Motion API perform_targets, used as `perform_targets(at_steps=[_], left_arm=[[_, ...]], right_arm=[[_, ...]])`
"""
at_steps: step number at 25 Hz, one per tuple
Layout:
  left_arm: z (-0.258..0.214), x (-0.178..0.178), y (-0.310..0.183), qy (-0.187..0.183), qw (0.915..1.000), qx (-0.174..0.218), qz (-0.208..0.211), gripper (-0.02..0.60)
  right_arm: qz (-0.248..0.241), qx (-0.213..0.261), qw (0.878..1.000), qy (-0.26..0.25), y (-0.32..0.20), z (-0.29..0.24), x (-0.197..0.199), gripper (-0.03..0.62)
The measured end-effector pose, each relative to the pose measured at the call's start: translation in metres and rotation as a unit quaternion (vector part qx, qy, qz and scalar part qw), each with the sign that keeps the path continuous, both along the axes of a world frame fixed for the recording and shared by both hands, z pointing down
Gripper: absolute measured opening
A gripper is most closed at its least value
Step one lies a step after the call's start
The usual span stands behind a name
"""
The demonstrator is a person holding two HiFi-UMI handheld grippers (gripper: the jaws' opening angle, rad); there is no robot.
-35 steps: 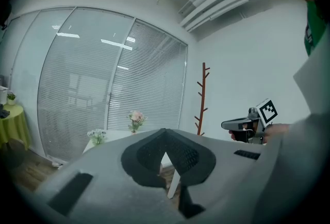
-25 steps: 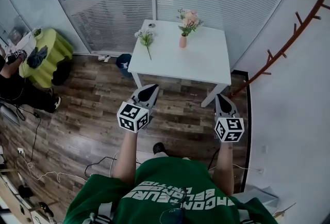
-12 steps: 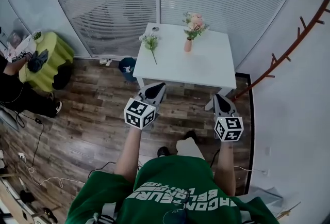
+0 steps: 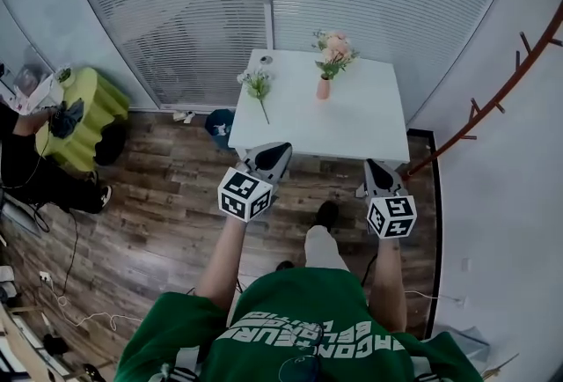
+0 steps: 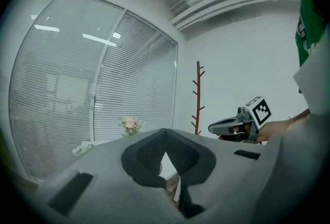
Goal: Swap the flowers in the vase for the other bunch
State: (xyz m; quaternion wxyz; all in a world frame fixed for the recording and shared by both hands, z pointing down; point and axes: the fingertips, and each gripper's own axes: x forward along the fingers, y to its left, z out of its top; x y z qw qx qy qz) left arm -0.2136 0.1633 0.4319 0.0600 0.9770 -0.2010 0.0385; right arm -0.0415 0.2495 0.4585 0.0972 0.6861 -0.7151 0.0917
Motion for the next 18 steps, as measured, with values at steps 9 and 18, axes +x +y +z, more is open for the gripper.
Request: perform_targets(at_steps=[9,18], left_arm=[[0.008,0.05,-0.075,-0.007,1.0,-0.002,0.001,0.005],[0.017,0.108,-0.151,-0.02,0.9997,-0.014,-0.01,0.004]], right_arm=[[-0.001,-0.006,1.0,0.0,-0.077,0.006,0.05,0.015],[-0.023,-0.021,1.0,-0.004,-0.162,0.011,0.107,0.015]])
